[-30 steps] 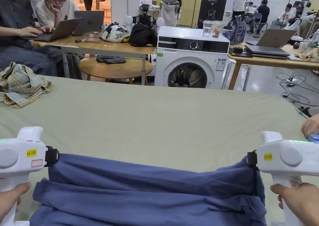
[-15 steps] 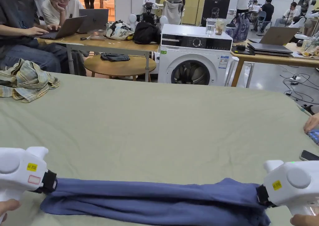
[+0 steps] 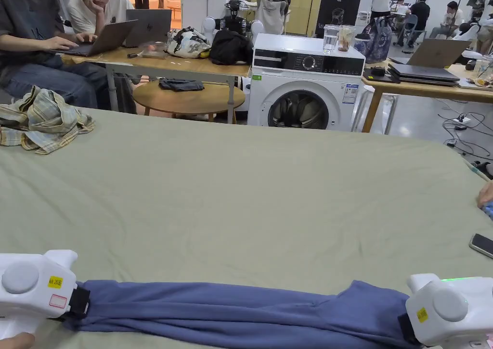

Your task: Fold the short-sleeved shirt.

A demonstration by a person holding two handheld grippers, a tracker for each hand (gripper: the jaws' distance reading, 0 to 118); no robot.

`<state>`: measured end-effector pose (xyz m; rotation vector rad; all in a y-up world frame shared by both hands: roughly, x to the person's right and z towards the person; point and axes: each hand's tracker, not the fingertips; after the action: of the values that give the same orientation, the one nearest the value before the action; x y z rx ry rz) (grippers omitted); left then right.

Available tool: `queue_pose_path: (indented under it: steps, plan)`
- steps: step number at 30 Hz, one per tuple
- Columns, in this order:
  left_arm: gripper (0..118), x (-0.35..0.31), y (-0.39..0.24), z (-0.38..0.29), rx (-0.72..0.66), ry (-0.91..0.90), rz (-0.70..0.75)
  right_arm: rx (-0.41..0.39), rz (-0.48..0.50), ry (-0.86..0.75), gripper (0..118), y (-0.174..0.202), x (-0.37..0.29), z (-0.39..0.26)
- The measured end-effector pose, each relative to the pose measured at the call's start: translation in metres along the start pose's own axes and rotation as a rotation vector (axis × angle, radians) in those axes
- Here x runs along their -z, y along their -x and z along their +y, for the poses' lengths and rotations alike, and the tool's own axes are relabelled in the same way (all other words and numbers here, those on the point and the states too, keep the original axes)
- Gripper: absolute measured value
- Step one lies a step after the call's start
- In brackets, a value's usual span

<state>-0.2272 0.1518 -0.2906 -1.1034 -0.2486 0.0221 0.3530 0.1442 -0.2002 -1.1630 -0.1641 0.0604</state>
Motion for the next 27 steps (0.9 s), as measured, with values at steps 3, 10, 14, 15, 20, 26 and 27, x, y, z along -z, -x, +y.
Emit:
queue_pose_path:
  steps: [3,10,14,15,20,26,27]
  plan:
    - [30,-0.018,-0.012,0.006,0.001,-0.120,0.038,-0.005,-0.032,-0.110,38,0.010,-0.030,0.006]
    - [39,-0.038,-0.047,0.006,0.029,-0.416,-0.006,0.073,-0.072,-0.389,50,0.046,-0.058,0.020]
    - [39,-0.042,-0.069,0.003,0.048,-0.561,-0.017,0.143,-0.007,-0.655,50,0.069,-0.057,0.017]
    - [39,-0.043,-0.073,0.002,0.055,-0.601,-0.019,0.154,0.021,-0.725,50,0.075,-0.059,0.013]
    - [24,-0.050,-0.094,-0.009,0.093,-0.775,0.078,0.208,0.002,-0.902,3,0.106,-0.067,0.006]
    - [0,-0.060,-0.094,-0.014,0.117,-0.826,0.156,0.209,-0.006,-0.968,0,0.127,-0.069,0.008]
    - [0,-0.062,-0.090,-0.014,0.113,-0.816,0.148,0.204,-0.009,-0.971,0,0.130,-0.070,0.009]
